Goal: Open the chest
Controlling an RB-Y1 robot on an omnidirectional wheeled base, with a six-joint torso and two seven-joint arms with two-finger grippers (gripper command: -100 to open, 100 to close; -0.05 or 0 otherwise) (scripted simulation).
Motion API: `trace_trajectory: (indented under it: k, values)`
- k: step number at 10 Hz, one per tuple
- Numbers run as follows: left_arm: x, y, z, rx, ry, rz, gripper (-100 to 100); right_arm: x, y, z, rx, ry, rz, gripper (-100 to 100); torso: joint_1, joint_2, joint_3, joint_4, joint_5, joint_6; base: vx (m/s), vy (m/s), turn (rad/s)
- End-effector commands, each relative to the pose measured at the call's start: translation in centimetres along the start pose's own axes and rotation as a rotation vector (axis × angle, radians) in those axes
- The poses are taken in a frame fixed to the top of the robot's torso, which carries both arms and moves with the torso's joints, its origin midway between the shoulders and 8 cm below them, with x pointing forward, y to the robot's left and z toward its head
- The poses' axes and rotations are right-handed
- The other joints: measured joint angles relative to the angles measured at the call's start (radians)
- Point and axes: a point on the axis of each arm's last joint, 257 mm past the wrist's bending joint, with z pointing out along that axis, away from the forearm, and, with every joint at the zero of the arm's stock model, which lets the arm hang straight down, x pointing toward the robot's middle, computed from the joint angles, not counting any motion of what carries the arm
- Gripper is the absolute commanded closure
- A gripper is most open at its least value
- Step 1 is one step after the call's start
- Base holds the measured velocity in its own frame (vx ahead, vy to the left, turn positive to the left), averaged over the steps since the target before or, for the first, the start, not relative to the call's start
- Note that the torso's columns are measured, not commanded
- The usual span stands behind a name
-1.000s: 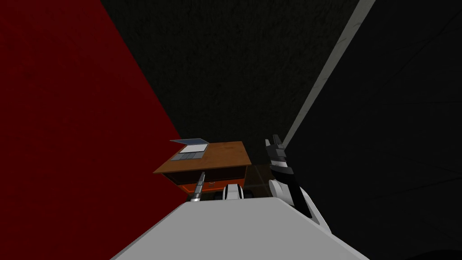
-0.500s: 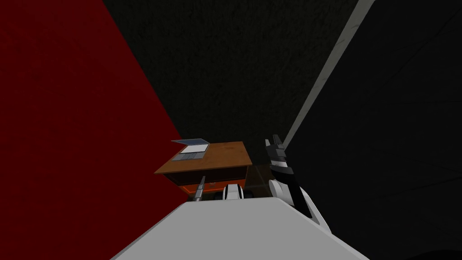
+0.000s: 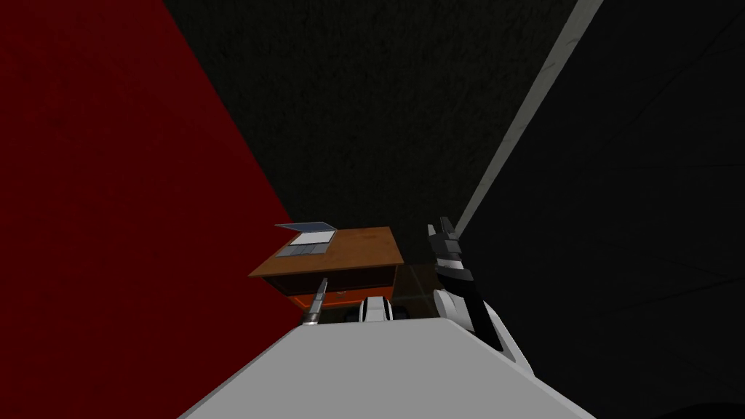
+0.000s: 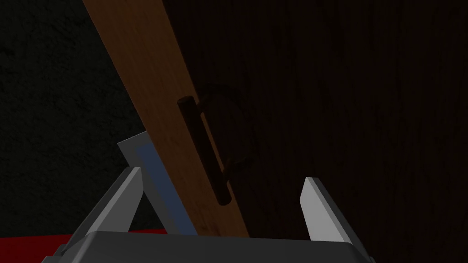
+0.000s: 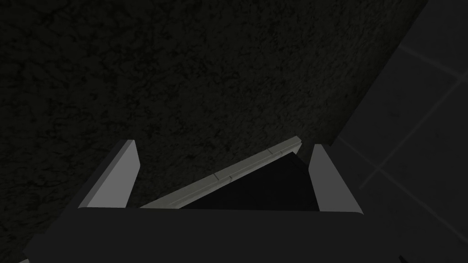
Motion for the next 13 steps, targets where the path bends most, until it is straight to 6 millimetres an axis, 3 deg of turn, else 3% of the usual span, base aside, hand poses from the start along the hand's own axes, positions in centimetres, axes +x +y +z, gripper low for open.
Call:
trace_trajectory:
  k: [1, 4, 8, 9, 10, 13]
  values:
    - [-0.1, 0.0, 1.5, -0.004, -0.002, -0.012, -100, 0.0, 0.0, 0.0, 0.0, 0.0, 0.0, 0, 0.001, -0.001, 0.0, 0.0, 0.0, 0.0, -0.082, -0.086, 0.003]
    - [0.0, 0.0, 2.1, -0.009, -0.004, -0.022, -100, 0.0, 0.0, 0.0, 0.0, 0.0, 0.0, 0, 0.003, -0.004, -0.003, -0.001, 0.001, 0.0, -0.047, -0.068, 0.002]
    - [-1.7, 0.1, 5.1, -0.012, -0.006, -0.02, -100, 0.0, 0.0, 0.0, 0.0, 0.0, 0.0, 0, 0.002, -0.003, -0.002, -0.001, 0.001, 0.0, 0.0, -0.036, -0.006]
    - [-1.4, 0.1, 4.6, -0.011, -0.006, -0.02, -100, 0.0, 0.0, 0.0, 0.0, 0.0, 0.0, 0, 0.002, -0.002, -0.001, -0.001, 0.001, 0.0, 0.001, -0.018, -0.001]
    - [-0.7, 0.1, 3.3, -0.012, -0.005, -0.022, 100, 0.0, 0.0, 0.0, 0.0, 0.0, 0.0, 0, 0.003, -0.002, -0.001, -0.001, 0.001, 0.0, 0.005, 0.027, 0.01]
    - [-0.4, 0.2, 2.6, -0.018, -0.004, -0.023, 100, 0.0, 0.0, 0.0, 0.0, 0.0, 0.0, 0, 0.001, 0.0, 0.0, 0.001, 0.0, 0.0, 0.0, 0.039, 0.005]
